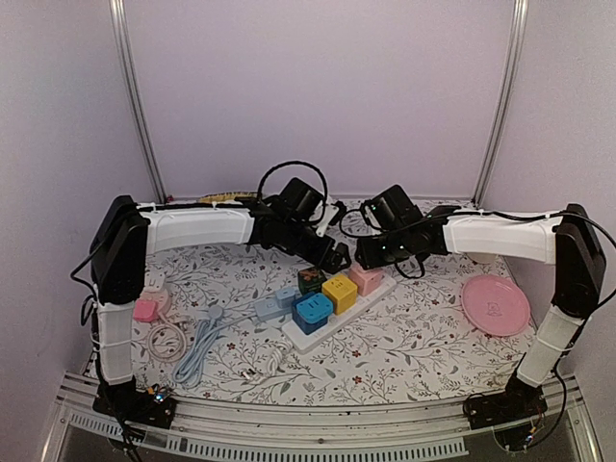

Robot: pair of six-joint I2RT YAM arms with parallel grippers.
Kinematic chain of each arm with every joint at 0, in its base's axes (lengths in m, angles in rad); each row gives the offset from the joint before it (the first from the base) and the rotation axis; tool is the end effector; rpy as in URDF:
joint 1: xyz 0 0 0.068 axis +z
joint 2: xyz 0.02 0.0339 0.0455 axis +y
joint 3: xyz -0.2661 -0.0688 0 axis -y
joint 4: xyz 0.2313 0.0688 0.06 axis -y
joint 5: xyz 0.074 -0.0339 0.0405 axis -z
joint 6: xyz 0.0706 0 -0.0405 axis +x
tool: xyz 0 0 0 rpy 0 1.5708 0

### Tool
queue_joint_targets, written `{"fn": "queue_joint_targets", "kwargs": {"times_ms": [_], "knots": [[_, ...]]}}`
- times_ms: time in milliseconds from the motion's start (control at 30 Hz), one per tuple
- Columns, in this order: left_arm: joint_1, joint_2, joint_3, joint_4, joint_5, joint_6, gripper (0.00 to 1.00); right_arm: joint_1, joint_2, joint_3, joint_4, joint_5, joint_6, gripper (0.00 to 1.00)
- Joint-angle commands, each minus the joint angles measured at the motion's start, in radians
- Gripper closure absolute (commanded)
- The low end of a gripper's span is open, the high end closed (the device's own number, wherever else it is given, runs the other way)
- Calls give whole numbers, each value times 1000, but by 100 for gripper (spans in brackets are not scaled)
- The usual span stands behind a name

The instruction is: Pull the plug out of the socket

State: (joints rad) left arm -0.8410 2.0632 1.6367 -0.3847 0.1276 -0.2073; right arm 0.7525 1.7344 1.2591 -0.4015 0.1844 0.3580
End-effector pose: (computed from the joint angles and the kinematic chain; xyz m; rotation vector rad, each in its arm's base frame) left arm 0.3136 -0.3640 0.2025 0.8301 2.3291 -0.6305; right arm 0.2922 0.2559 0.2133 -0.3990 2.4137 0.2740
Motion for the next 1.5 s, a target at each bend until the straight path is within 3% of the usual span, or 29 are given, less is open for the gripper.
{"fn": "queue_joint_targets", "kwargs": {"times_ms": [0, 167, 300, 433, 800, 1167, 1467], "knots": [[-6, -17, -25, -20, 1, 41, 3, -8, -14, -27, 32, 12, -29, 50], [-7, -35, -72, -21, -4, 38, 3, -8, -17, -33, 57, -31, -84, 40], [-10, -49, -95, -23, -21, 38, 3, -10, -13, -32, 60, -39, -117, 39], [-14, -48, -104, -31, -31, 43, 3, -11, -17, -33, 60, -53, -136, 42], [-30, -20, -92, -73, -80, 63, 3, -10, -44, -9, 53, -55, -157, 71], [-43, -7, -94, -80, -103, 56, 3, -10, -107, 47, 69, 5, -234, 74], [-57, 5, -89, -80, -113, 45, 3, -27, -138, 66, 68, -48, -225, 76]]}}
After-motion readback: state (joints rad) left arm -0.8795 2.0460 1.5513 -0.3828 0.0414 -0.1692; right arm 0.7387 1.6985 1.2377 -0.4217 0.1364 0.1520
